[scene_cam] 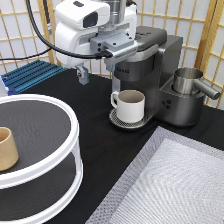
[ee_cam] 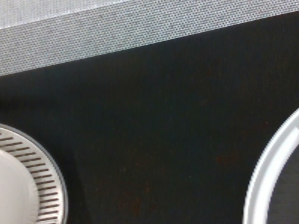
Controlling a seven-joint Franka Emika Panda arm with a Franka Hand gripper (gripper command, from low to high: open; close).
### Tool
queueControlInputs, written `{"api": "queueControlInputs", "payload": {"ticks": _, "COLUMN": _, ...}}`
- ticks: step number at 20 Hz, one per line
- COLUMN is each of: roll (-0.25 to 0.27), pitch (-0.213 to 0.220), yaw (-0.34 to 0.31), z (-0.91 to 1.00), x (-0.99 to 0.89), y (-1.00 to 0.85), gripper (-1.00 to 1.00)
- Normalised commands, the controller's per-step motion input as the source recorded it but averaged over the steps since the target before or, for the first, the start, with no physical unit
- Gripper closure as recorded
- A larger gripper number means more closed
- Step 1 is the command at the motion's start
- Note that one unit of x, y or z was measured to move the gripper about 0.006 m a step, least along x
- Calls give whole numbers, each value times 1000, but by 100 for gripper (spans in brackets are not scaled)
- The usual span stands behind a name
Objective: Make coffee
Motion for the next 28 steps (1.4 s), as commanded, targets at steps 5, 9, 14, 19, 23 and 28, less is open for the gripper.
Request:
{"api": "queueControlInputs", "payload": {"ticks": 5, "roll": 0, "pitch": 0, "yaw": 0, "z": 0, "x": 0, "y": 0, "gripper": -100}}
{"api": "queueControlInputs", "payload": {"ticks": 9, "roll": 0, "pitch": 0, "yaw": 0, "z": 0, "x": 0, "y": 0, "gripper": -100}}
{"api": "queueControlInputs", "payload": {"ticks": 14, "roll": 0, "pitch": 0, "yaw": 0, "z": 0, "x": 0, "y": 0, "gripper": -100}}
{"api": "queueControlInputs", "payload": {"ticks": 19, "roll": 0, "pitch": 0, "yaw": 0, "z": 0, "x": 0, "y": 0, "gripper": -100}}
{"api": "queueControlInputs", "payload": {"ticks": 23, "roll": 0, "pitch": 0, "yaw": 0, "z": 0, "x": 0, "y": 0, "gripper": -100}}
{"api": "queueControlInputs", "payload": {"ticks": 28, "roll": -49, "pitch": -3, "yaw": 12, "z": -95, "x": -34, "y": -73, "gripper": -100}}
